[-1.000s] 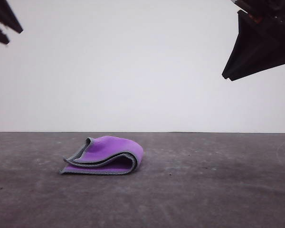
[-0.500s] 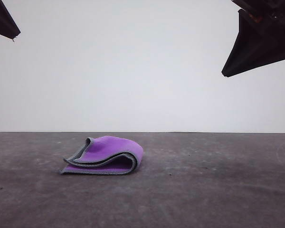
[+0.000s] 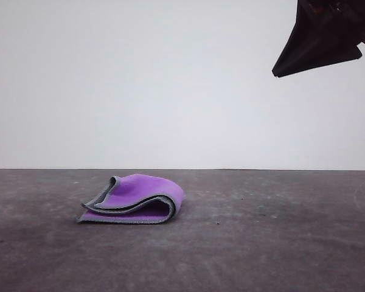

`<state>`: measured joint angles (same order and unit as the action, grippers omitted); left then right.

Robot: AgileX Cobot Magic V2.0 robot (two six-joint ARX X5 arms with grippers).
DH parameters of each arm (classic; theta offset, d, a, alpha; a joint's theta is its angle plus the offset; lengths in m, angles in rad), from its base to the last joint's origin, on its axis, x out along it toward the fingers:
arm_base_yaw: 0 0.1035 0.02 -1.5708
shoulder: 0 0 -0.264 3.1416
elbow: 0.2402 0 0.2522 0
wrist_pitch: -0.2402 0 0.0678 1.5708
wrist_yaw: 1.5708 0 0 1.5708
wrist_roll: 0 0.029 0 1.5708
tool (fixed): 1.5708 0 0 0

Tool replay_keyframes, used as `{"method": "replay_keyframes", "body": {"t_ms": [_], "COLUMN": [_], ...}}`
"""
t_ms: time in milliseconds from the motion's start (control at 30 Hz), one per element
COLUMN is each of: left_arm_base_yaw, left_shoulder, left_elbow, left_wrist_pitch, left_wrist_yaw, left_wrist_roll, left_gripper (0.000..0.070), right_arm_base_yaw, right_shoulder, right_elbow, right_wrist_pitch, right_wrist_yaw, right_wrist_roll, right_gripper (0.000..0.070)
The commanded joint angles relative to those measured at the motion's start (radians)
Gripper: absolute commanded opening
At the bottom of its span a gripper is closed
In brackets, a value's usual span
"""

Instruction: Fold clothes

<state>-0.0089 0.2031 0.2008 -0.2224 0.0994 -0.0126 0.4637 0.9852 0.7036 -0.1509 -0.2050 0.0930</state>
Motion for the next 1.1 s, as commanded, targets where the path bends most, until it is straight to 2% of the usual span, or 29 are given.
{"method": "replay_keyframes", "body": {"t_ms": [0,133,233,400,467,767,800,900,933,1000,1067], "left_arm_base_yaw": [0.03,0.075,0.075,0.051,0.05,0.05,0.05,0.05,0.051,0.051,0.051], "left_shoulder": [-0.076,-0.206,-0.201,-0.2,-0.197,-0.2,-0.2,-0.2,-0.2,-0.2,-0.2], "left_elbow": [-0.053,-0.144,-0.185,-0.189,-0.189,-0.189,-0.189,-0.189,-0.189,-0.189,-0.189], "left_wrist_pitch": [0.012,0.015,0.063,0.073,0.089,0.088,0.088,0.088,0.088,0.088,0.088], "left_wrist_yaw": [-0.004,-0.004,-0.012,-0.018,-0.017,-0.018,-0.018,-0.018,-0.018,-0.018,-0.018], "left_wrist_roll": [0.025,0.025,0.027,0.023,-0.001,0.0,0.0,0.0,0.0,0.0,0.0], "left_gripper": [0.0,0.0,0.0,0.0,0.0,0.0,0.0,0.0,0.0,0.0,0.0], "right_arm_base_yaw": [0.005,0.005,0.005,0.005,0.005,0.005,0.005,-0.004,-0.008,-0.031,-0.068], "right_shoulder": [0.007,0.007,0.007,0.007,0.007,0.007,0.006,-0.043,-0.063,-0.103,-0.157], "right_elbow": [0.005,0.005,0.005,0.005,0.005,0.005,0.005,0.001,-0.006,-0.032,-0.077], "right_wrist_pitch": [0.028,0.076,0.109,0.153,0.175,0.233,0.231,0.175,0.146,0.097,0.066], "right_wrist_yaw": [0.003,0.003,0.003,0.002,0.003,0.003,0.005,0.069,0.1,0.176,0.24], "right_wrist_roll": [-0.007,-0.007,-0.007,-0.007,-0.007,-0.007,-0.016,-0.156,-0.183,-0.223,-0.232], "right_gripper": [0.0016,0.0016,0.0016,0.0016,0.0016,0.0016,0.0016,0.0016,0.0016,0.0016,0.0016]}}
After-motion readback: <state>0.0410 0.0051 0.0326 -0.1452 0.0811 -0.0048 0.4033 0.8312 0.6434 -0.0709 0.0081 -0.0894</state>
